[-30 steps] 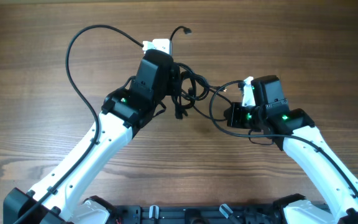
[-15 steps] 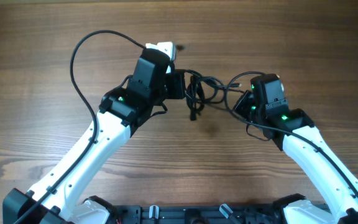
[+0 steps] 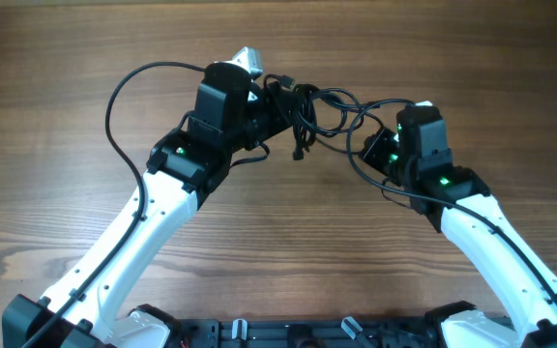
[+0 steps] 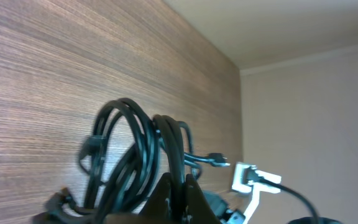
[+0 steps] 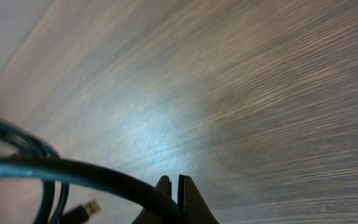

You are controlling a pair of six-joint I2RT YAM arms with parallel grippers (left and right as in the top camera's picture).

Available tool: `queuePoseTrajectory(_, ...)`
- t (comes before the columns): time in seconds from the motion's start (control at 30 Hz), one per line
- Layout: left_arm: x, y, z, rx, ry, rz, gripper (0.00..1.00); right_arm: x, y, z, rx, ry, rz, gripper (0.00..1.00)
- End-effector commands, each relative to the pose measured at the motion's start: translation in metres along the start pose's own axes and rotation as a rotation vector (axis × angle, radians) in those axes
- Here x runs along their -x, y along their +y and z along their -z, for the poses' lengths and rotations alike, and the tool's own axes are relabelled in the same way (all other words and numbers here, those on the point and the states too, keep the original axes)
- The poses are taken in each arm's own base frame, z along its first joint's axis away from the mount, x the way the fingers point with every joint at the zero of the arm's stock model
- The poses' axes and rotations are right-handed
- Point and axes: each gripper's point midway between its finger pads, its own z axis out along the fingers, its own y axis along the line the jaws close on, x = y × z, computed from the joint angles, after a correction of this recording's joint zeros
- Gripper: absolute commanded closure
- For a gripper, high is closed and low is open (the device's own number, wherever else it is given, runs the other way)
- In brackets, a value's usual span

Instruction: Untangle cables

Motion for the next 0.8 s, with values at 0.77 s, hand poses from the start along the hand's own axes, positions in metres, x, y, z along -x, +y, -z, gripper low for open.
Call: queuePoseTrajectory(0.77,0.008,0.014,0.017,0.06,0.014,-0.506,0.96,-0.023,-0.063,0.0,-0.276,0.083,0.147,0.96)
